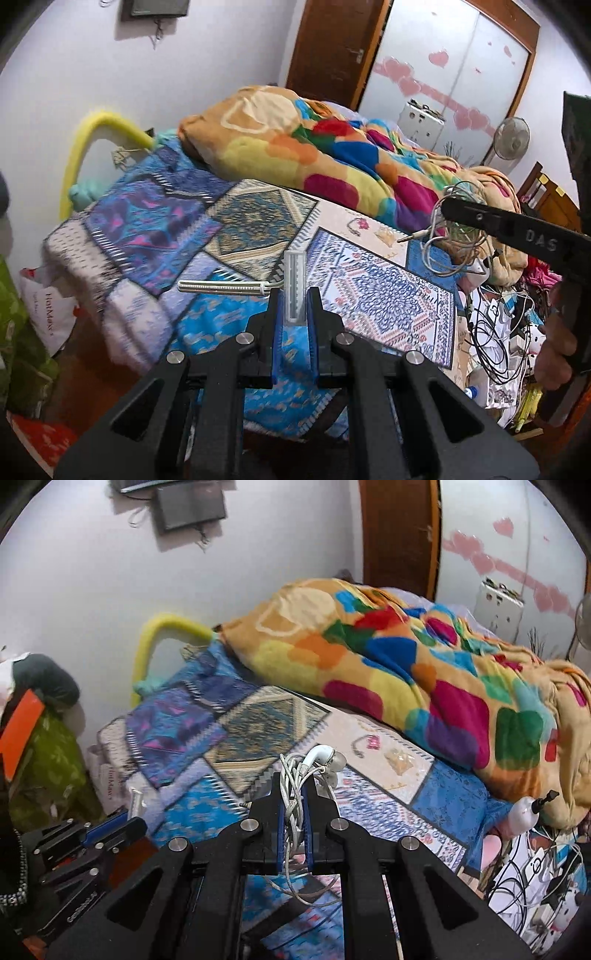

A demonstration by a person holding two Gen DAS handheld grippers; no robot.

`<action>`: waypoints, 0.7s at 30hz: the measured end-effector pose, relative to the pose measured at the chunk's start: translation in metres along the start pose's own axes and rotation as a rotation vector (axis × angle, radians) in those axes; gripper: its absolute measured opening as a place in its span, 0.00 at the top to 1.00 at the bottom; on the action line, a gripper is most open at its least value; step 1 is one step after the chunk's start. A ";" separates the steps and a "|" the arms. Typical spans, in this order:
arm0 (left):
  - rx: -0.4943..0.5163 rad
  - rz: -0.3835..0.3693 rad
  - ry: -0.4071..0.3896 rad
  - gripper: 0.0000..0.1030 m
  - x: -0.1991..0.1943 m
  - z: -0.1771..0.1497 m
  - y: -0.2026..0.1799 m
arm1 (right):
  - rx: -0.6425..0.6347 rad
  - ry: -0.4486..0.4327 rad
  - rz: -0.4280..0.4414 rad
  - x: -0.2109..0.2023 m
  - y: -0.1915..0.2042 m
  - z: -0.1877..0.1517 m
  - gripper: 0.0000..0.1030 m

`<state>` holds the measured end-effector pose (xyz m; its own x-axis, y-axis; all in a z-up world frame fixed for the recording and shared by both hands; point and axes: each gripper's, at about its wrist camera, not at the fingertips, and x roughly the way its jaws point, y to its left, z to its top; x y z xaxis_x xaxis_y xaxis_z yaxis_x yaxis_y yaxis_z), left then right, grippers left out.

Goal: Collect trash
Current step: 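Carry the razor and earphones with both tools to the white bin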

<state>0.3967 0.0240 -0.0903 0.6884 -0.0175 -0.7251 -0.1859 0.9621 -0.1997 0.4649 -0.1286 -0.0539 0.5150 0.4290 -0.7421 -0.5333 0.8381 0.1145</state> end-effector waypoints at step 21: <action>-0.211 0.180 -0.024 0.89 -0.128 -0.117 0.139 | -0.225 0.097 0.193 -0.018 0.180 -0.087 0.93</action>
<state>0.2005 0.1286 -0.1022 0.6467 0.1576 -0.7462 -0.4473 0.8709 -0.2037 0.3010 -0.0146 -0.0773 0.3290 0.5299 -0.7816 -0.7558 0.6440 0.1184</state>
